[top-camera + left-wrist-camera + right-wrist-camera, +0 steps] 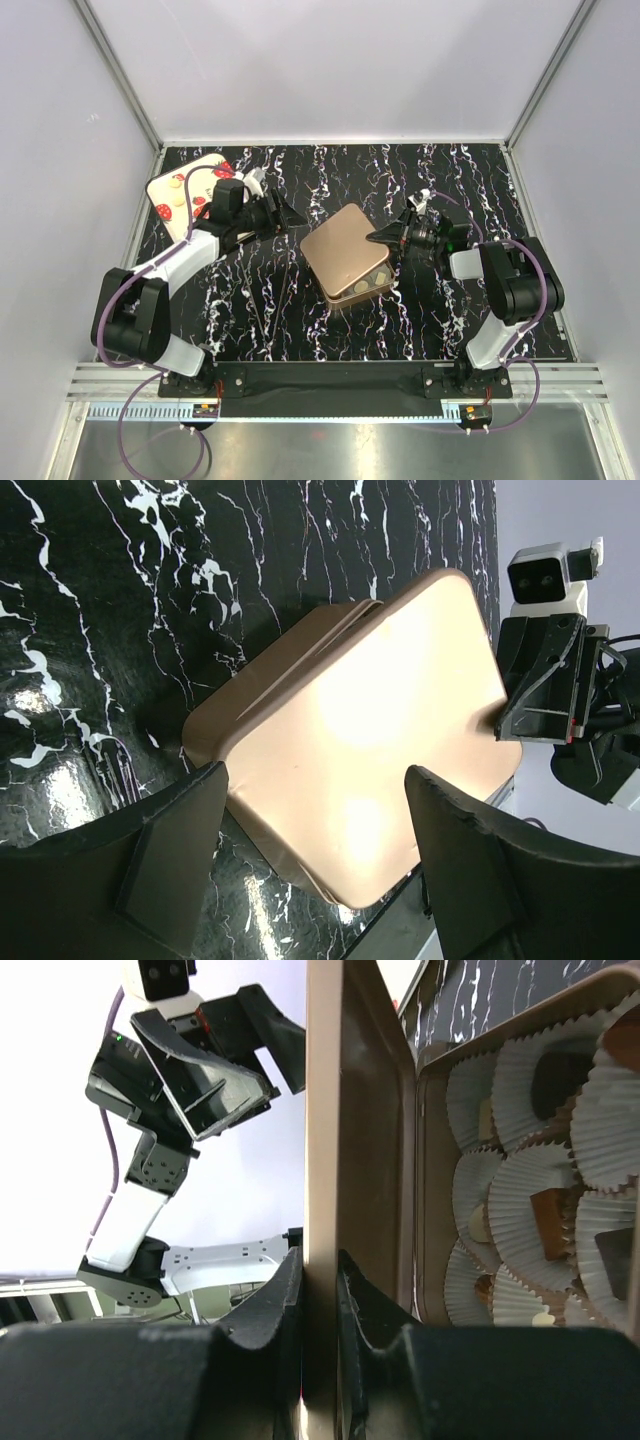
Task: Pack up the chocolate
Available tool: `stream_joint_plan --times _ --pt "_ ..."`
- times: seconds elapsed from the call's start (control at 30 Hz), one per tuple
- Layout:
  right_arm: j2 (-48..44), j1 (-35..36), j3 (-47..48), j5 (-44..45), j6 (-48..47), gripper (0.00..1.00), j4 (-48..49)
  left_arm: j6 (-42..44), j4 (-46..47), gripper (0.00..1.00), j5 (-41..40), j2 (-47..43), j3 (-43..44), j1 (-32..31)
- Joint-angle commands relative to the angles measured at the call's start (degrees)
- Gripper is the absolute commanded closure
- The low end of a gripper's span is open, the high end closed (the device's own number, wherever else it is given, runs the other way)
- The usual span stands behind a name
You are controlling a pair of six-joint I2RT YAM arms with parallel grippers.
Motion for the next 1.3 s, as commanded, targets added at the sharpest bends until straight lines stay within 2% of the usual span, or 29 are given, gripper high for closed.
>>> stream_joint_plan --times 0.0,0.23,0.67,0.93,1.27 --pt "0.16 -0.82 0.02 -0.53 -0.63 0.92 4.04 1.60 0.80 0.24 -1.69 -2.29 0.55 -0.05" --pt "1.57 -1.88 -0.33 0.08 -5.55 0.77 -1.23 1.78 -0.87 0.25 -1.86 -1.50 0.81 -0.40" --pt "0.26 -3.90 -0.69 2.36 -14.69 0.62 -14.93 2.39 -3.06 0.25 -2.92 -0.88 1.86 -2.07" --pt "-3.00 -4.87 1.16 6.32 -24.27 0.60 -29.96 1.95 -5.26 0.28 -5.37 0.52 2.22 -3.92" --pt "-6.34 -4.96 2.30 11.15 -30.16 0.58 -39.37 2.66 -7.20 0.28 -7.40 1.76 3.09 -5.85"
